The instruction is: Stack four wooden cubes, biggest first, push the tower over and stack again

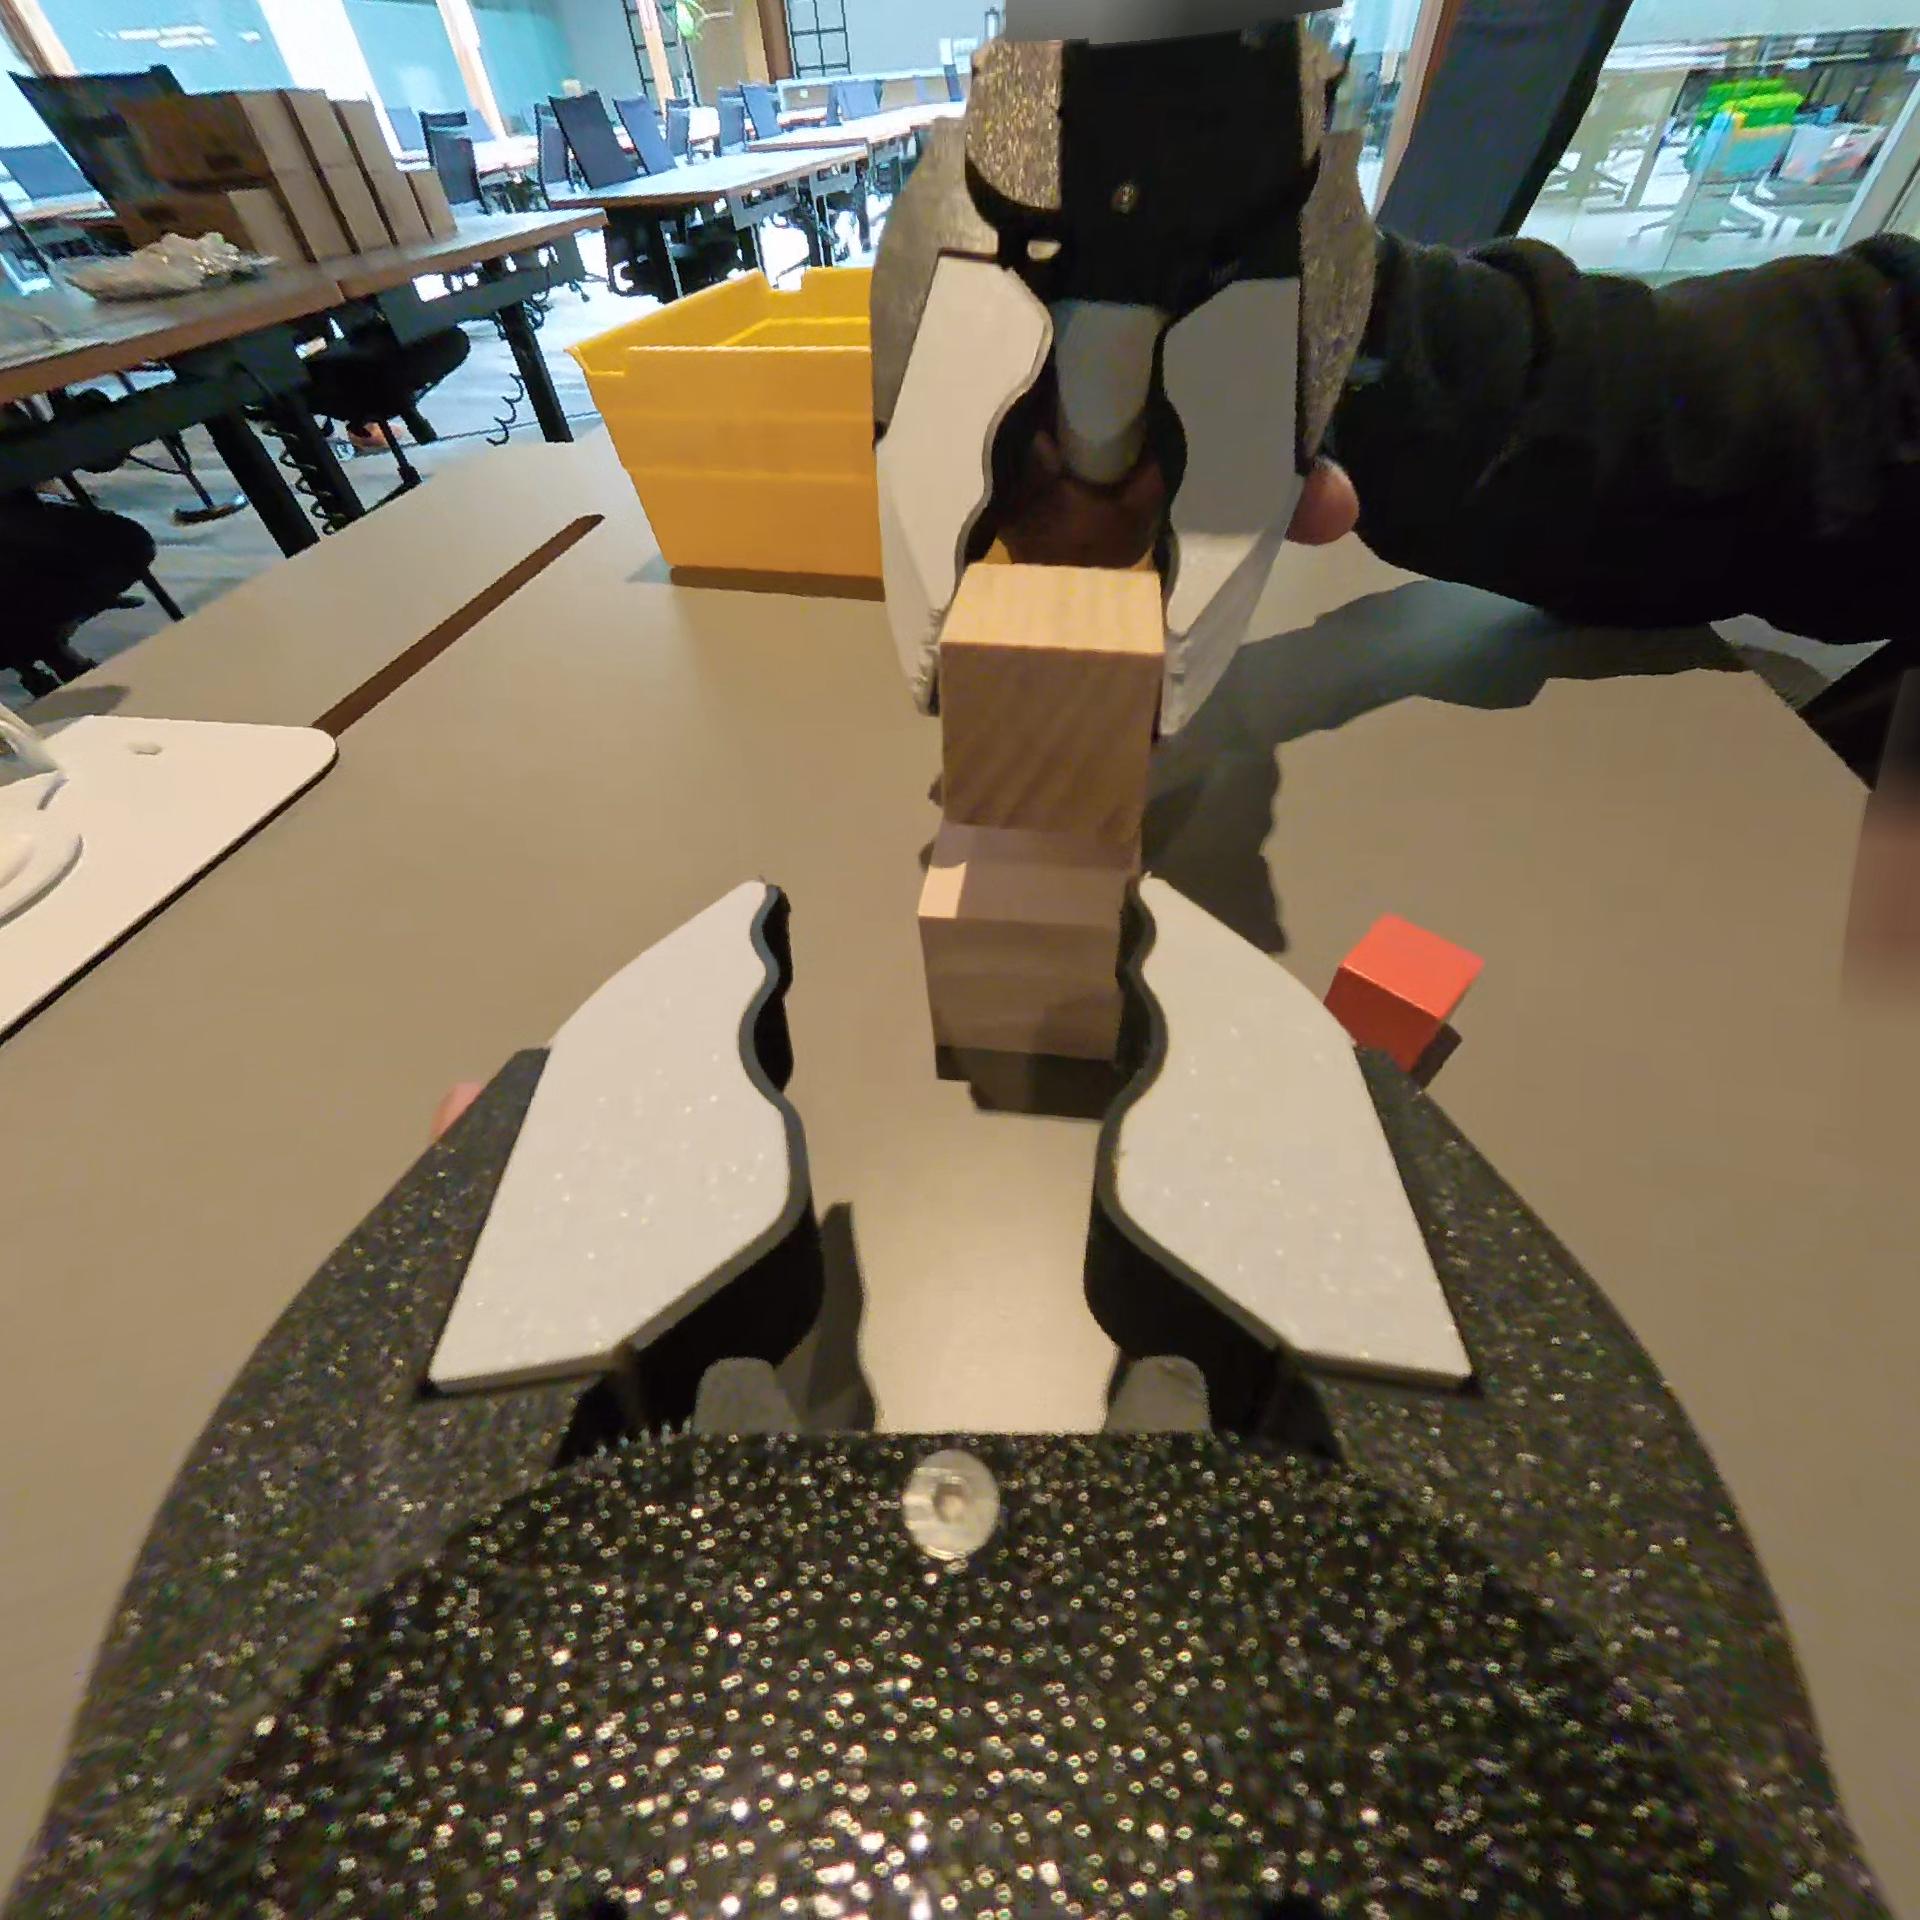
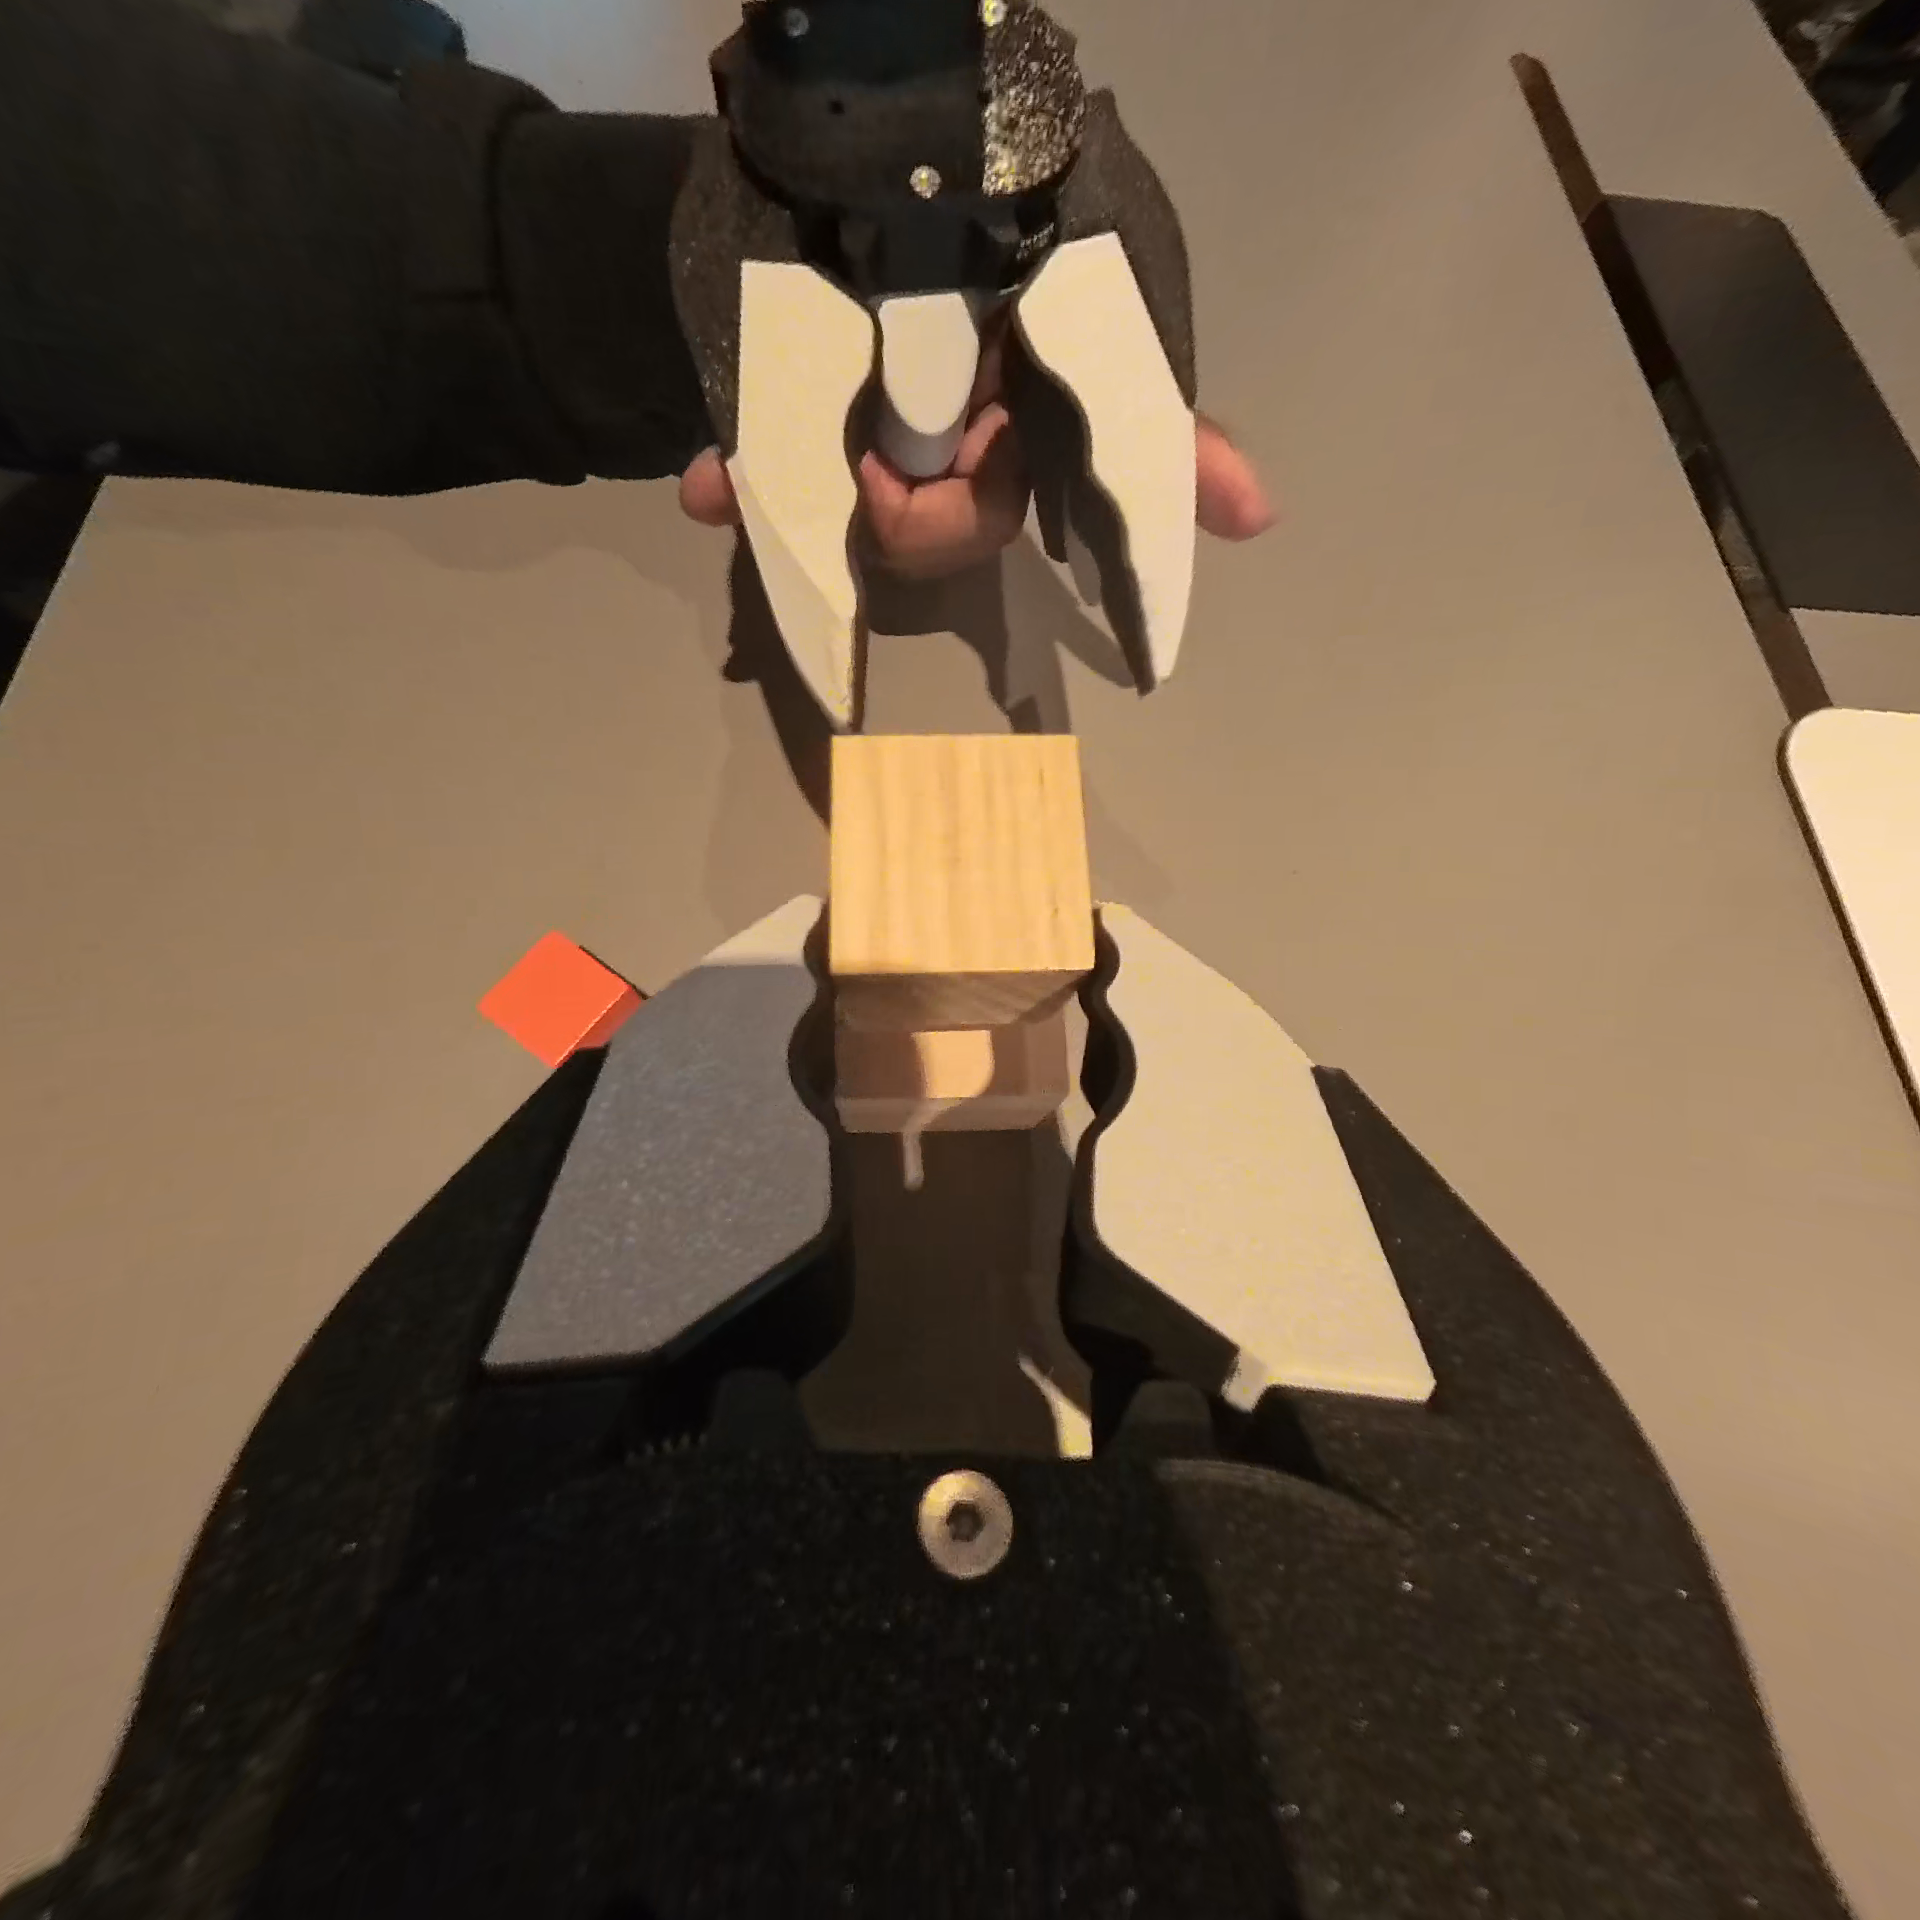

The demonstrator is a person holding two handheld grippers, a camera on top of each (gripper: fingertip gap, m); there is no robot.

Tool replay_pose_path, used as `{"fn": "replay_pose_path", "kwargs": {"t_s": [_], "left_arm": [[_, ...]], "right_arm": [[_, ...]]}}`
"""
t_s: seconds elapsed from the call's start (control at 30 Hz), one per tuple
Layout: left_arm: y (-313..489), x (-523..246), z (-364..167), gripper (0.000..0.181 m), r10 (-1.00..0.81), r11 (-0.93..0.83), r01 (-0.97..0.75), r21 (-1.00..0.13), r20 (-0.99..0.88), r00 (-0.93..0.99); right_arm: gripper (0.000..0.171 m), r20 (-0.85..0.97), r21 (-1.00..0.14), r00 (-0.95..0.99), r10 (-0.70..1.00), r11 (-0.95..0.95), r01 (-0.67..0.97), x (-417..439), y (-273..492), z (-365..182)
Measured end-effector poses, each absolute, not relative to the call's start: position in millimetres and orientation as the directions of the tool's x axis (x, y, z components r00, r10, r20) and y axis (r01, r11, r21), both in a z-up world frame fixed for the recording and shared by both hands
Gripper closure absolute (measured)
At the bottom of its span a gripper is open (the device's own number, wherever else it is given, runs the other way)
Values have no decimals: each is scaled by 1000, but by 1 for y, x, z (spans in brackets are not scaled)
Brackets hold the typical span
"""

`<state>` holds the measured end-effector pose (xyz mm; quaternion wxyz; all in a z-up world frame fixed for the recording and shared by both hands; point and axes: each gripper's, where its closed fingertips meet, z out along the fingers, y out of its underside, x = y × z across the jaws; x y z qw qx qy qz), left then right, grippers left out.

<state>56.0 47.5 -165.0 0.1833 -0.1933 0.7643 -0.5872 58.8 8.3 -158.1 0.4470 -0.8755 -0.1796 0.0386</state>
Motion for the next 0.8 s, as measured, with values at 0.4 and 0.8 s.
{"fn": "replay_pose_path", "kwargs": {"t_s": [0.4, 0.8], "left_arm": [[45, 55, -169, 122, -509, 273, -72, -959, -80, -857], [42, 54, -172, 121, -496, 295, -72, -953, -88, -864]], "right_arm": [[126, 60, -778, 943, 328, -576, 250, 64, 4, -179], [126, 66, -788, 940, 334, -561, 254, 64, 4, -179]]}}
